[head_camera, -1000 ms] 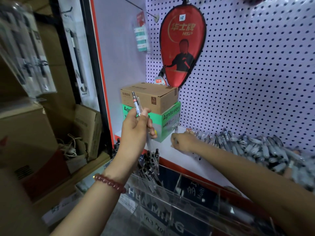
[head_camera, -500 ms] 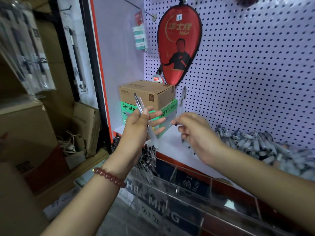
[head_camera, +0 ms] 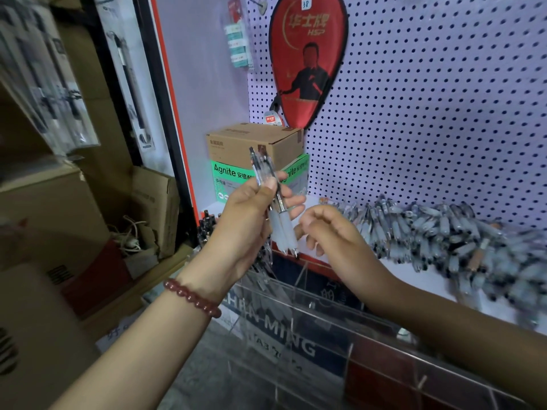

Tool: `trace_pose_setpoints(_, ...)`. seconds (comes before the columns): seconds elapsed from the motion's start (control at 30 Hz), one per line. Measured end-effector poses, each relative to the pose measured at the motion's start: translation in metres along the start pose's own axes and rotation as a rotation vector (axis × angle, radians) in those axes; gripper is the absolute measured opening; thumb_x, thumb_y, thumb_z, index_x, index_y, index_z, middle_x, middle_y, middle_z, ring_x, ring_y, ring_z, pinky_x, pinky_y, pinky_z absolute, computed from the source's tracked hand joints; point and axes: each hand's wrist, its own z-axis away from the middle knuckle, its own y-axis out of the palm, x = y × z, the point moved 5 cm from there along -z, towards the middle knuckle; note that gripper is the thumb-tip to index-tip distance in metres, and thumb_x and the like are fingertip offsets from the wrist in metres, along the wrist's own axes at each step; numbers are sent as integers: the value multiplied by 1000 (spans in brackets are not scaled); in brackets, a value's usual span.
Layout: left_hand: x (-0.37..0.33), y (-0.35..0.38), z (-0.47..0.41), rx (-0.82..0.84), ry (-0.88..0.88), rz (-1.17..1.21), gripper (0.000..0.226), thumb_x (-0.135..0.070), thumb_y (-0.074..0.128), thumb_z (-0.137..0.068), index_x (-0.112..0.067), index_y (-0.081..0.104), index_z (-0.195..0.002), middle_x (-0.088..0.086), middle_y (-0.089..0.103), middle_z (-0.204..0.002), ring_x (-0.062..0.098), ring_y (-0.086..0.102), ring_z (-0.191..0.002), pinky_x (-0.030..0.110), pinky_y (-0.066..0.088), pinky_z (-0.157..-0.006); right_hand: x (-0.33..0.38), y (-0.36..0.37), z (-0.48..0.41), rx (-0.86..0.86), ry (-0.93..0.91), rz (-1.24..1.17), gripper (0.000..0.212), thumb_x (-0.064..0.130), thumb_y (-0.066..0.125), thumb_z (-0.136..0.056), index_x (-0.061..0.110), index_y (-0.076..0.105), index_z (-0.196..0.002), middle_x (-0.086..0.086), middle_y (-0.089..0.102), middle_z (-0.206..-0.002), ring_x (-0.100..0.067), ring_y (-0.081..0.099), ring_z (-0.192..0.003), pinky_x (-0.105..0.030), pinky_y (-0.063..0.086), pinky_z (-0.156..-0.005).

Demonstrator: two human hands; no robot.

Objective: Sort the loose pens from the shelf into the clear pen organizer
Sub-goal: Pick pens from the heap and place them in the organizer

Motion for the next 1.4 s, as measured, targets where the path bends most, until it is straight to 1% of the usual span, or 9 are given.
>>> trace_pose_setpoints(0.23, -6, 18, 5, 300, 139, -478, 16, -1, 37, -100, -7, 37, -115, -1, 48, -65, 7, 45, -55, 19, 42, -58, 20, -3, 10, -40, -267, -85, 20, 18, 50, -93, 18, 52, -113, -3, 47, -72, 6, 53, -62, -7, 43, -67)
trace_pose_setpoints(0.3, -2, 21, 7, 397, 123, -539, 27, 6, 36, -98, -15, 31, -115, -7, 50, -59, 5, 42, -52, 19, 39, -54, 25, -3, 12, -40, -285, -153, 17, 16, 51, -96, 6, 53, -109, 4, 46, -66, 7, 53, -56, -6, 42, -59)
trace_pose_setpoints(0.37, 4, 21, 9, 464, 94, -595, 33, 7, 37, -98, -22, 28, -112, -8, 51, -60, 6, 42, -54, 18, 39, -54, 27, -5, 11, -66, -269, -192, 24, 15, 48, -94, -5, 51, -107, 7, 53, -59, 2, 54, -50, -7, 41, -51)
trace_pose_setpoints(0.53, 5, 14, 11, 557, 19, -681, 43, -2, 55, -90, -14, 34, -125, 1, 65, -79, 15, 58, -74, 27, 46, -69, 25, -8, 8, -86, -317, -135, 9, 11, 50, -97, 9, 56, -91, -8, 49, -57, -4, 50, -48, -10, 39, -47)
trace_pose_setpoints(0.7, -22, -26, 0, 378, 112, -1082, 42, -9, 69, -83, -29, 51, -115, -7, 64, -106, 4, 60, -105, 30, 48, -98, 22, -21, 5, -271, -449, 112, 10, 17, 50, -98, 17, 54, -88, 14, 49, -62, -2, 42, -55, -31, 39, -52)
trace_pose_setpoints(0.9, -34, -60, -2, 237, 94, -1395, 17, -13, 57, -94, -24, 62, -107, -6, 65, -107, 14, 61, -97, 36, 50, -89, 11, -17, 0, -195, -398, 267, 16, 25, 48, -99, 28, 52, -84, -3, 41, -60, -14, 36, -53, -38, 33, -54)
trace_pose_setpoints(1.13, -17, -61, 4, 360, -120, -1538, 73, -26, 84, -69, -29, 47, -132, -11, 58, -115, 8, 61, -91, 34, 52, -84, -8, -9, -10, -27, -278, 425, 19, 30, 48, -98, 16, 56, -88, -13, 50, -64, -25, 43, -54, -38, 36, -55)
trace_pose_setpoints(1.3, -6, -59, 2, 402, -130, -1622, 82, -29, 85, -67, -32, 40, -136, -7, 59, -123, 10, 61, -84, 34, 50, -80, -25, 2, -15, 103, -185, 539, 18, 34, 53, -95, 20, 58, -85, -4, 52, -61, -7, 41, -50, -32, 34, -54)
trace_pose_setpoints(1.4, -2, -56, 0, 395, -96, -1712, 82, -28, 83, -71, -33, 36, -138, -3, 58, -127, 19, 60, -93, 36, 50, -82, -34, 8, -19, 144, -141, 560, 20, 37, 57, -92, 20, 58, -81, -7, 55, -66, -15, 47, -57, -34, 39, -57)
